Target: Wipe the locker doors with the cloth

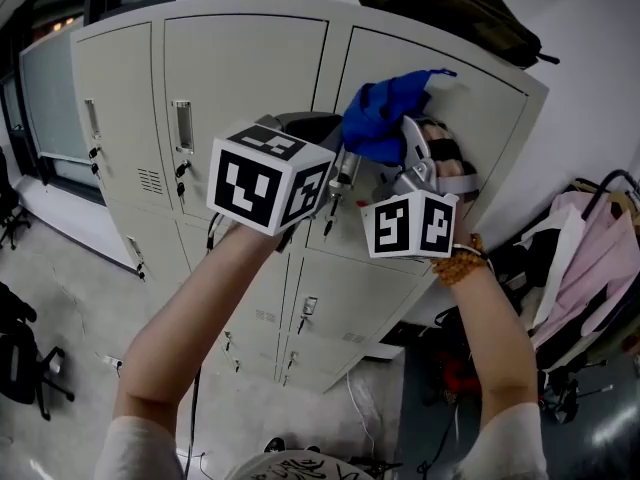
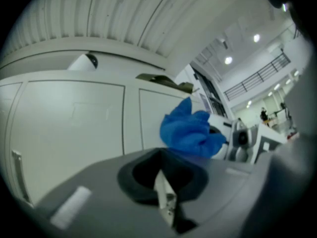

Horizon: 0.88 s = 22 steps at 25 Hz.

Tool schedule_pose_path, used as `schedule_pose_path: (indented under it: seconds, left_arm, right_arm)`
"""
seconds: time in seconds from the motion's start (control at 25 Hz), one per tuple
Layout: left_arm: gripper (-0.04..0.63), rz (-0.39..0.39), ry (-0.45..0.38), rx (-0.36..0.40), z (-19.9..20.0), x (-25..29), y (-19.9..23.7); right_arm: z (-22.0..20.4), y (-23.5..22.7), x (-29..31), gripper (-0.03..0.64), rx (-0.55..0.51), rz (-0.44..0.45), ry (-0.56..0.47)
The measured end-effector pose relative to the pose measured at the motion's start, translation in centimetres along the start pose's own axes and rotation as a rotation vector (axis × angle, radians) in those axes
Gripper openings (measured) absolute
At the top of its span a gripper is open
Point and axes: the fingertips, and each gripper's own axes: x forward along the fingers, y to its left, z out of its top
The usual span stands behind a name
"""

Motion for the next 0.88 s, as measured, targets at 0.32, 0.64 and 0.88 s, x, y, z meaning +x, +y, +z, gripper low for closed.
schedule_pose_path:
  seconds: [0.32, 0.64, 0.88]
  left_arm:
    - [0.003, 0.036, 0.037, 0.08, -3.7, 1.1, -1.6]
    - [0.003, 0.043, 0.063, 0.086, -7.9, 1.5, -2.9]
    - [0.003, 0.069, 0.079, 0.044, -11.3, 0.9, -2.2]
  right_arm:
    - [-2.4, 6.9, -3.4, 0.034, 0.037, 0.037, 0.024]
    - [-2.8, 13.4, -4.9, 0.034, 0.076, 0.087, 0.029]
    - [-2.5, 16.4, -5.4, 0.034, 0.05, 0.08, 0.045]
